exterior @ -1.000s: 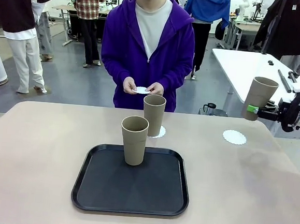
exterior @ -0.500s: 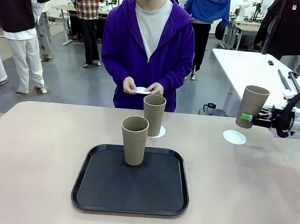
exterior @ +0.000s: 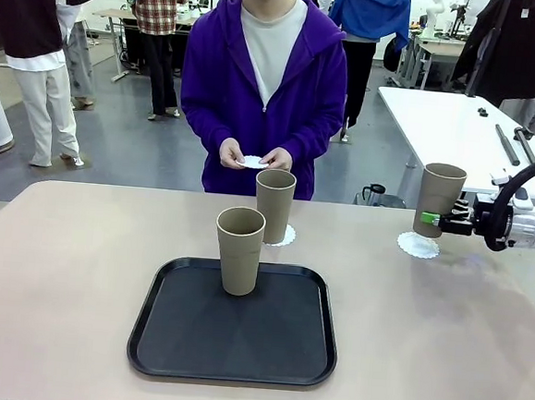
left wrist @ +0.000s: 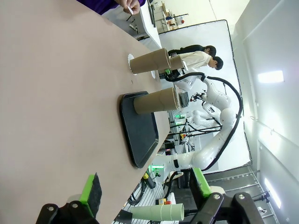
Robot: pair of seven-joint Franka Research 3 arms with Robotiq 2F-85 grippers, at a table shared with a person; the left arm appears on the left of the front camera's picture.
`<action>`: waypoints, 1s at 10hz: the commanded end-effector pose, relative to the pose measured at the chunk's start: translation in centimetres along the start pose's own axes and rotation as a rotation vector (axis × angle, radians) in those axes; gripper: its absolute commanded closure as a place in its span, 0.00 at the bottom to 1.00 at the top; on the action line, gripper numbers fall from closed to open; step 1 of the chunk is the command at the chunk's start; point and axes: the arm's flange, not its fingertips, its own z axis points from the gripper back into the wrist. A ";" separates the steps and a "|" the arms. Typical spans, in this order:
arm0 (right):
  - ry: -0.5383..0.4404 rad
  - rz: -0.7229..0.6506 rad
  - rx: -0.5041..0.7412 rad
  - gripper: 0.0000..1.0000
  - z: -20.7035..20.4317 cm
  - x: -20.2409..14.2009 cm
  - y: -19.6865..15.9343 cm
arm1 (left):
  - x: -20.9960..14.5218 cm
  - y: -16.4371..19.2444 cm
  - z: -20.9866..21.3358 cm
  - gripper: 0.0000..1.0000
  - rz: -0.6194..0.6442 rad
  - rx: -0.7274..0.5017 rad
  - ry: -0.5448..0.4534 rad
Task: Place coasters on the table and set cups on them.
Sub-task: Take one Reusable plastic cup from the Flat Tray and place it on a coaster set by the human.
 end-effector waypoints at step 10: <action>-0.033 0.083 0.114 0.19 -0.7 -1.1 0.9 | 0.1 -0.2 0.2 0.00 -0.001 0.001 0.000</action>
